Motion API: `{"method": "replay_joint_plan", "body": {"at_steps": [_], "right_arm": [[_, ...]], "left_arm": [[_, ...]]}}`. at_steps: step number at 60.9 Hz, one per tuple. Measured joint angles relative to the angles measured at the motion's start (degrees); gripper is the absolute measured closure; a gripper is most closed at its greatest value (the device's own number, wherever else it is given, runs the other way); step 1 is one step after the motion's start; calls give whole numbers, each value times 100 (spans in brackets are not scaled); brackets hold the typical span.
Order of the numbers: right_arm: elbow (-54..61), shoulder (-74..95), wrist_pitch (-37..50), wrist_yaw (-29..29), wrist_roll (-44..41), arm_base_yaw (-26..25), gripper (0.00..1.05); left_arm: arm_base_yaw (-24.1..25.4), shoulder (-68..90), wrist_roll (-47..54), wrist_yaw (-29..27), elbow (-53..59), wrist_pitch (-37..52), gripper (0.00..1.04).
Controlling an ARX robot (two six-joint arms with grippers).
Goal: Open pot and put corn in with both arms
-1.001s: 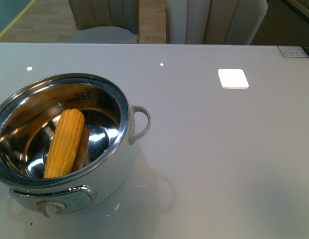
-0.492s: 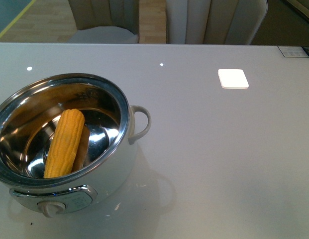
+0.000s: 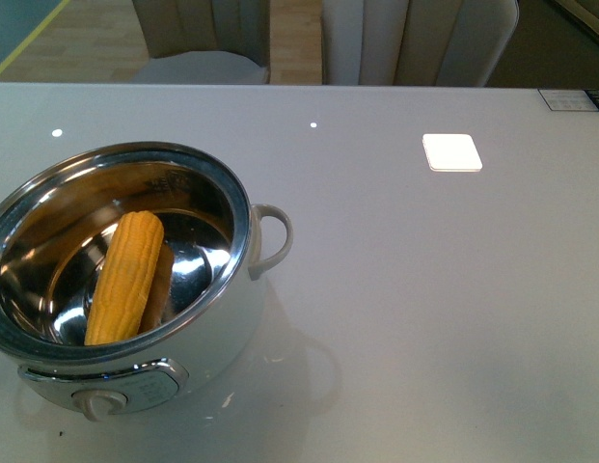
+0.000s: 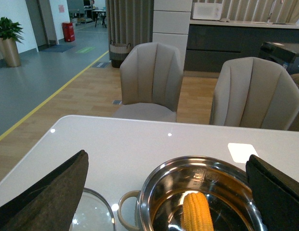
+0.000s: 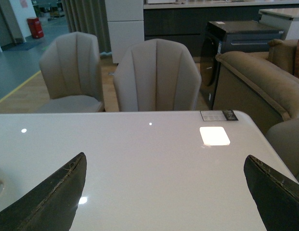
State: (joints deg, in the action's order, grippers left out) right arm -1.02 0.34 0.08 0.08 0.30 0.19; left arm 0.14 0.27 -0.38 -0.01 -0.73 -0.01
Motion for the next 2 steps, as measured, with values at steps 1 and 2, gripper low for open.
{"method": "replay_joint_plan", "body": {"at_steps": [1, 2], "right_arm": [[0, 0, 0, 0, 0, 0, 9], [0, 0, 0, 0, 0, 0, 9]], "left_arm": [[0, 0, 0, 0, 0, 0, 7], [0, 0, 0, 0, 0, 0, 7]]}}
